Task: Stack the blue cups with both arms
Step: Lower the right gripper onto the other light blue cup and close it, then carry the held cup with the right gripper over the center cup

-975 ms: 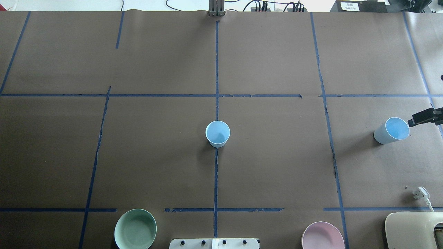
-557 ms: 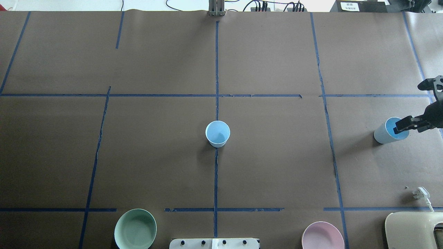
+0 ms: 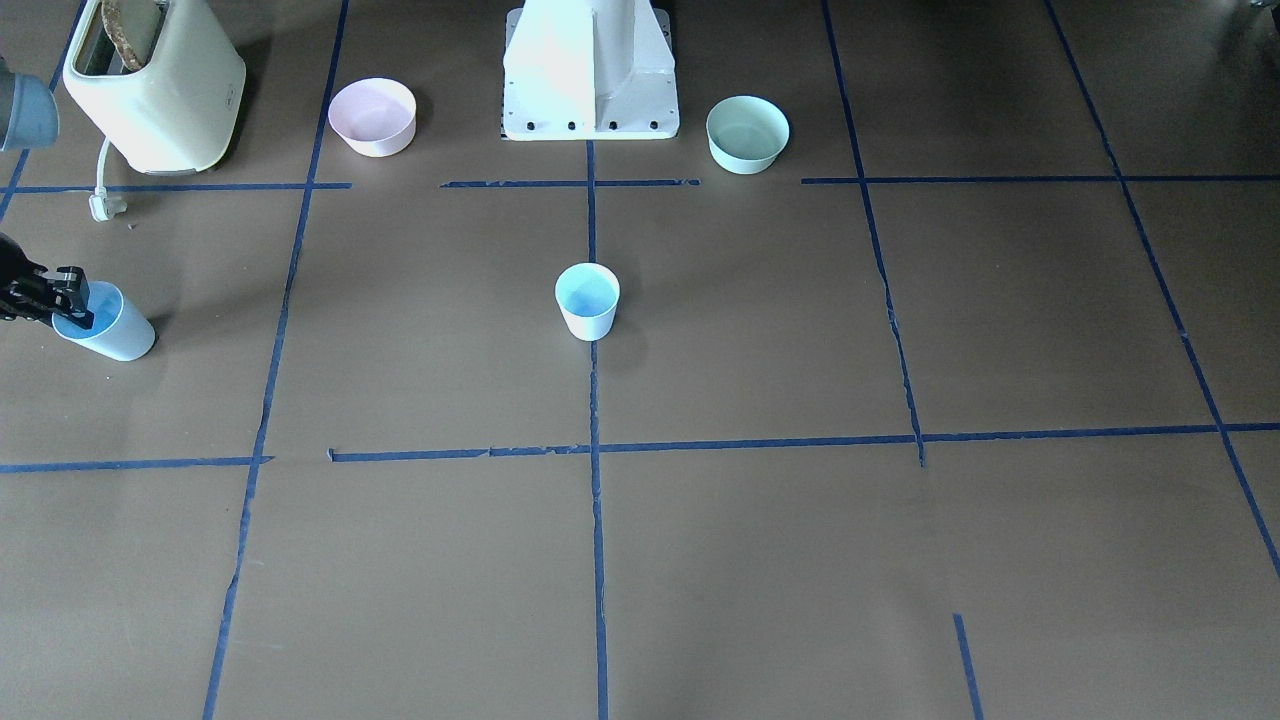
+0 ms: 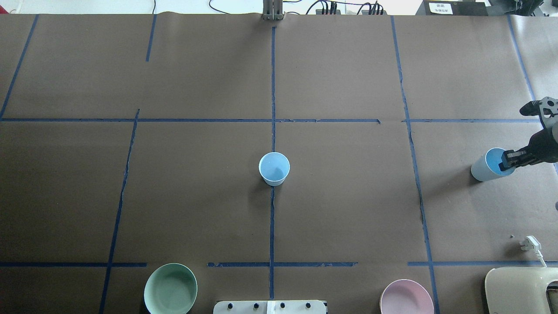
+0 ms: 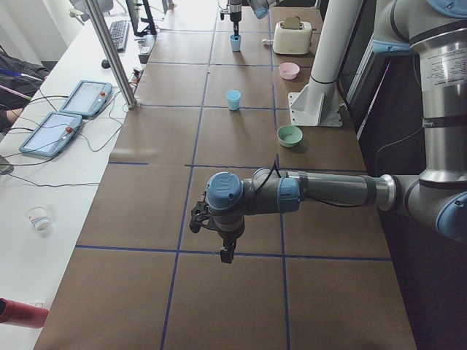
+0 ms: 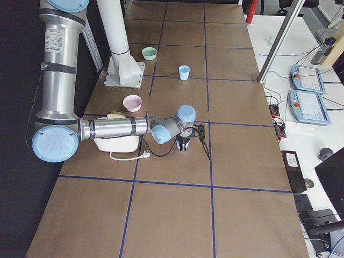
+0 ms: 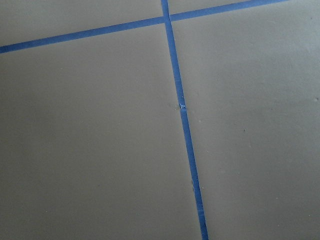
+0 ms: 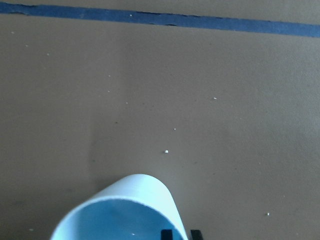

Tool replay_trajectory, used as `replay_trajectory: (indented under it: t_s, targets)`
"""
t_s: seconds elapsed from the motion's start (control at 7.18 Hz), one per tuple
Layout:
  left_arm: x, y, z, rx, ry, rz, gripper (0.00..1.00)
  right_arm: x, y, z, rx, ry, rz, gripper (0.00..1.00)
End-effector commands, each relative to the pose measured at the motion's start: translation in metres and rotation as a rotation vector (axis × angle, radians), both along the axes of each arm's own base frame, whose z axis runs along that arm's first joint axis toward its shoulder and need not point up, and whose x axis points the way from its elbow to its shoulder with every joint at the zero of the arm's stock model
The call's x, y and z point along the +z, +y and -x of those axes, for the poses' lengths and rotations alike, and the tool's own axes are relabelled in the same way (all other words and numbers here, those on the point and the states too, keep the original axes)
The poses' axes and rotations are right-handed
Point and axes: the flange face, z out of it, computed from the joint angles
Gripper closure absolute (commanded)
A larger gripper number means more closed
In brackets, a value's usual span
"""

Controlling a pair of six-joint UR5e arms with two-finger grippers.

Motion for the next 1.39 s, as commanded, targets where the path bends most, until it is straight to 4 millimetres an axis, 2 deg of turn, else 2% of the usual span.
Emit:
replay_trajectory:
  t_s: [0.0, 0.14, 0.28, 0.42, 0.56, 0.7, 0.84, 0.98, 1.11, 1.25]
  targets:
    - [0.000, 0.000, 0.000, 0.001, 0.000, 0.000, 0.00, -0.042, -0.009, 0.010, 0.043, -0.038, 0.006, 1.00]
    - [0.000, -0.001, 0.000, 0.000, 0.000, 0.000, 0.00, -0.079, -0.023, 0.023, 0.065, -0.045, 0.029, 1.00]
    - [0.001, -0.001, 0.000, -0.001, 0.000, 0.002, 0.00, -0.150, -0.032, 0.041, 0.084, -0.046, 0.072, 1.00]
    - [0.002, -0.002, 0.000, -0.030, -0.002, 0.035, 0.00, -0.230, -0.040, 0.083, 0.109, -0.055, 0.133, 1.00]
    - [0.003, -0.002, 0.000, -0.038, -0.002, 0.043, 0.00, -0.299, -0.035, 0.141, 0.139, -0.076, 0.196, 1.00]
    - [0.000, -0.003, 0.000, -0.040, -0.001, 0.039, 0.00, -0.355, -0.020, 0.189, 0.186, -0.091, 0.242, 1.00]
    - [-0.001, -0.003, 0.000, -0.040, -0.002, 0.037, 0.00, -0.393, 0.007, 0.235, 0.228, -0.100, 0.277, 1.00]
    - [0.000, -0.004, -0.001, -0.039, -0.001, 0.039, 0.00, -0.419, 0.024, 0.268, 0.284, -0.103, 0.274, 1.00]
    - [-0.002, -0.005, -0.001, -0.040, -0.001, 0.037, 0.00, -0.441, 0.026, 0.300, 0.313, -0.104, 0.303, 1.00]
    - [-0.004, -0.006, 0.000, -0.040, -0.003, 0.032, 0.00, -0.449, 0.029, 0.321, 0.333, -0.092, 0.302, 1.00]
